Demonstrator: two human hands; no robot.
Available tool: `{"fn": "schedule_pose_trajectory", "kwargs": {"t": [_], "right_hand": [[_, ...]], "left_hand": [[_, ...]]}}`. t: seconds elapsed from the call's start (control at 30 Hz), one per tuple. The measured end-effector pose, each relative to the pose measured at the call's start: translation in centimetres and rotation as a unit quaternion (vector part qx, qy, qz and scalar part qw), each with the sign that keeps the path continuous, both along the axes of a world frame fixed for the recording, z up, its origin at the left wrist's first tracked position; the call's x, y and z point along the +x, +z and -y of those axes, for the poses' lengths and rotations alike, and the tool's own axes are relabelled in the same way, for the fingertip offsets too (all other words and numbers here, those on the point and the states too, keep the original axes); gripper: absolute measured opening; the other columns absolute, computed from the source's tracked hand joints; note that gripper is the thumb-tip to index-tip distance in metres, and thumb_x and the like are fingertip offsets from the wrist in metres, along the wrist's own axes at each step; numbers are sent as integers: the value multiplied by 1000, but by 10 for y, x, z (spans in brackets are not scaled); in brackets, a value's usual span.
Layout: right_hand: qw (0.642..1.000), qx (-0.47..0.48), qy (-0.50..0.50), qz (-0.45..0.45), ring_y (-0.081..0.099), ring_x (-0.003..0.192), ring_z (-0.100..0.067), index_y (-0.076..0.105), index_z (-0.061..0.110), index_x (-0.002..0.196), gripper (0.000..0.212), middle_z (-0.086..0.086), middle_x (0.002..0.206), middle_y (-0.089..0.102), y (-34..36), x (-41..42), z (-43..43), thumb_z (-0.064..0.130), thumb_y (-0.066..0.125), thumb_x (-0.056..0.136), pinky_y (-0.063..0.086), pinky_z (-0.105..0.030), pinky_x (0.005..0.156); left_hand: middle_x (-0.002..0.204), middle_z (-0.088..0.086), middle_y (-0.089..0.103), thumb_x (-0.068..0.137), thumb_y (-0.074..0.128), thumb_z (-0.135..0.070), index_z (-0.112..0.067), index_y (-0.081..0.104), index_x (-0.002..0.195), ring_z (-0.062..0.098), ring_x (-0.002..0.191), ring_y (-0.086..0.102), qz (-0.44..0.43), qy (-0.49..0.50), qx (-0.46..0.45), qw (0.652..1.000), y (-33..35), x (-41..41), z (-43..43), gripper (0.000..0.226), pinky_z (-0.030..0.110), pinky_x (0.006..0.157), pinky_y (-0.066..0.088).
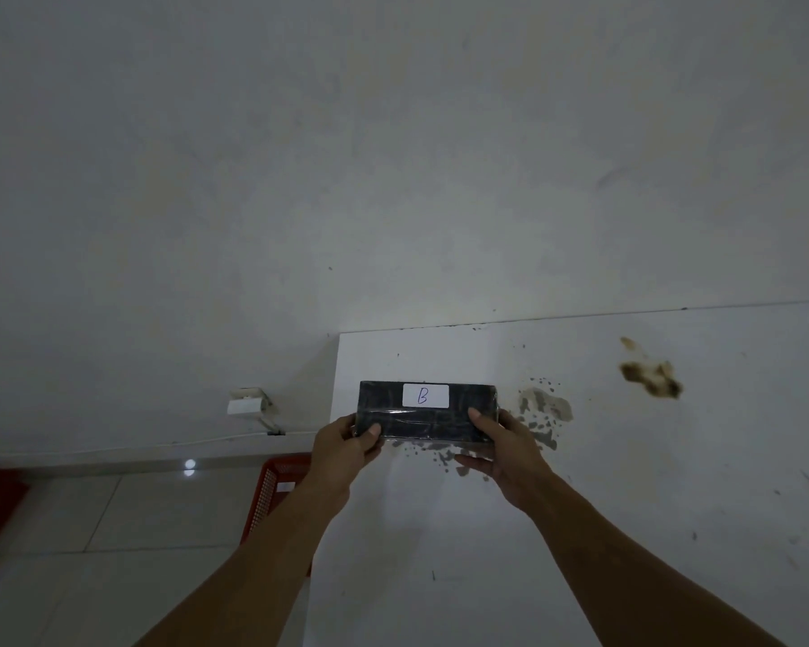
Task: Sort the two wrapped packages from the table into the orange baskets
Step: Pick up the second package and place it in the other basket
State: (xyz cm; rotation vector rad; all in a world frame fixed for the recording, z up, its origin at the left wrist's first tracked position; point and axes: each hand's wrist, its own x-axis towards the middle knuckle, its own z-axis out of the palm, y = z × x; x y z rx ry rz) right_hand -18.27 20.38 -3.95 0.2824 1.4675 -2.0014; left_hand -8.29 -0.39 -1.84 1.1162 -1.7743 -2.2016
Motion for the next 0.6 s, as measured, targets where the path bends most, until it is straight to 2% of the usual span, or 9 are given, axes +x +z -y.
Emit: {"fn": "schedule_pose_trajectory", "kwargs": {"t": [0.2, 0.47, 0.6], "right_hand": [[1000, -14, -10, -2, 76, 87, -34, 61, 8, 118, 30, -20, 108, 73, 1, -1, -1, 17, 69, 90, 62, -42, 66], [1000, -19, -16, -11, 75, 89, -36, 61, 13, 115, 26, -20, 108, 73, 3, -4, -4, 18, 69, 91, 62, -42, 66], [1000, -19, -15, -16, 74, 91, -37, 60, 13, 115, 26, -21, 109, 72, 3, -6, -4, 18, 69, 91, 62, -42, 67]], "left_hand": [[117, 22, 63, 88, 61, 7, -9, 53, 133, 31, 102, 64, -30, 21, 4, 999, 9, -1, -4, 48, 37, 90, 52], [120, 25, 62, 88, 62, 7, -8, 53, 134, 35, 109, 63, -37, 17, -9, 999, 9, -3, -10, 50, 44, 97, 52], [121, 26, 62, 88, 63, 5, -9, 54, 132, 37, 111, 63, -41, 20, -6, 999, 9, -3, -11, 47, 41, 94, 53]]}}
